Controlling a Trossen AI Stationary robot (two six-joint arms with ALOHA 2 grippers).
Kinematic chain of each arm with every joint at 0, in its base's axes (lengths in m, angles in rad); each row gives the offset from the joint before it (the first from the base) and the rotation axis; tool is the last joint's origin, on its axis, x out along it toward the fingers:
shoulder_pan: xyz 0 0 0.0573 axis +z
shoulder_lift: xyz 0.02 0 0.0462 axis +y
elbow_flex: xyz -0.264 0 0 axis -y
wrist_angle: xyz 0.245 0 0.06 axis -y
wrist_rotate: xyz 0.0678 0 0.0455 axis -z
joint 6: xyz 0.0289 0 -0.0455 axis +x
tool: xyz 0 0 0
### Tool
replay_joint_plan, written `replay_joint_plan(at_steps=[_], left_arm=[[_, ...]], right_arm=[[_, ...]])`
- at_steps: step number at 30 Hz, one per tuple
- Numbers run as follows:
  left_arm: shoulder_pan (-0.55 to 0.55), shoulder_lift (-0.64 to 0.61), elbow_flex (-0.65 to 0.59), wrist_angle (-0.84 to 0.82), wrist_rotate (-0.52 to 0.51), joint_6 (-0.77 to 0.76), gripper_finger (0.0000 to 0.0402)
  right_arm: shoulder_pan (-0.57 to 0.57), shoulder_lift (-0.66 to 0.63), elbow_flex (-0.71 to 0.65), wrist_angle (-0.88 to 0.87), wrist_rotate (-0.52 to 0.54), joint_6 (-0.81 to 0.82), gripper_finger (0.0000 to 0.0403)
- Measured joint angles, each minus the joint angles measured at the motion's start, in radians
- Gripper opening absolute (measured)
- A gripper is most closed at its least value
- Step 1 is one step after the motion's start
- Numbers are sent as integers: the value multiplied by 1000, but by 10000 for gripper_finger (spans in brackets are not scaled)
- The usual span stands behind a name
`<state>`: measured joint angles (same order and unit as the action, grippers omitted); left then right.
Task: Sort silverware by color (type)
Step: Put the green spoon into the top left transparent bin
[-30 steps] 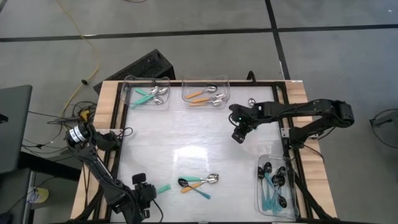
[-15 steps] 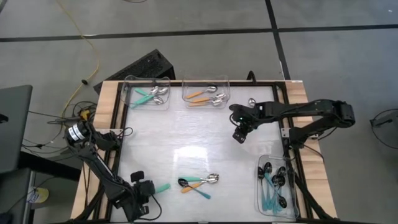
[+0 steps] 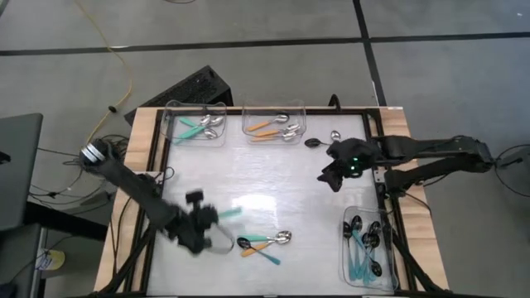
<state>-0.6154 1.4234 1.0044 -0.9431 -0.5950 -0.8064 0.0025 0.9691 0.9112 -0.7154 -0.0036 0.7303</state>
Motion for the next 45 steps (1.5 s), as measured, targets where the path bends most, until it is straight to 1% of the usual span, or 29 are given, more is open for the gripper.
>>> replay_joint_plan(at_steps=[2, 4, 6, 9, 12, 14, 16, 19, 22, 24, 26, 30, 34, 37, 39, 41, 43, 45], left_arm=[[113, -100, 2, -31, -13, 120, 15], [256, -196, 1, -46, 13, 236, 15], [436, -283, 1, -34, 76, 351, 15], [738, -363, 1, -32, 218, 537, 15], [1006, -376, 1, -21, 308, 712, 15], [1150, -359, 1, 12, 357, 815, 15], [1271, -322, 1, 53, 413, 901, 15], [1401, -246, 1, 88, 442, 1044, 15], [1482, -155, 1, 81, 430, 1152, 15], [1513, -102, 1, 77, 403, 1198, 16], [1527, -57, 1, 91, 363, 1220, 29], [1531, 7, 1, 131, 272, 1228, 79], [1527, 34, 1, 130, 248, 1243, 131], [1518, 26, 1, 122, 232, 1214, 163], [1514, -3, 1, 116, 250, 1198, 177], [1508, -43, 2, 116, 292, 1165, 186], [1495, -89, 2, 105, 358, 1126, 189], [1475, -141, 2, 85, 453, 1086, 189]], right_arm=[[26, -28, 0, 38, 10, 20, 223], [51, -45, 0, 64, 29, 25, 223], [83, -51, 0, 105, 55, 26, 223], [121, -47, -1, 134, 88, 27, 223], [154, -24, -1, 149, 126, 51, 223], [172, -2, -1, 160, 139, 67, 223], [185, 19, -1, 189, 144, 79, 223], [205, 59, -1, 235, 144, 93, 223], [225, 93, -1, 284, 143, 117, 223], [244, 109, -1, 317, 143, 134, 223], [261, 126, -1, 321, 143, 153, 223], [291, 152, -1, 336, 143, 190, 223], [310, 175, -1, 335, 143, 215, 223], [320, 181, -1, 347, 143, 215, 223], [319, 181, -1, 346, 143, 215, 223], [318, 182, -1, 347, 143, 215, 223], [311, 182, -1, 347, 143, 214, 223], [302, 182, -1, 347, 143, 207, 223]])
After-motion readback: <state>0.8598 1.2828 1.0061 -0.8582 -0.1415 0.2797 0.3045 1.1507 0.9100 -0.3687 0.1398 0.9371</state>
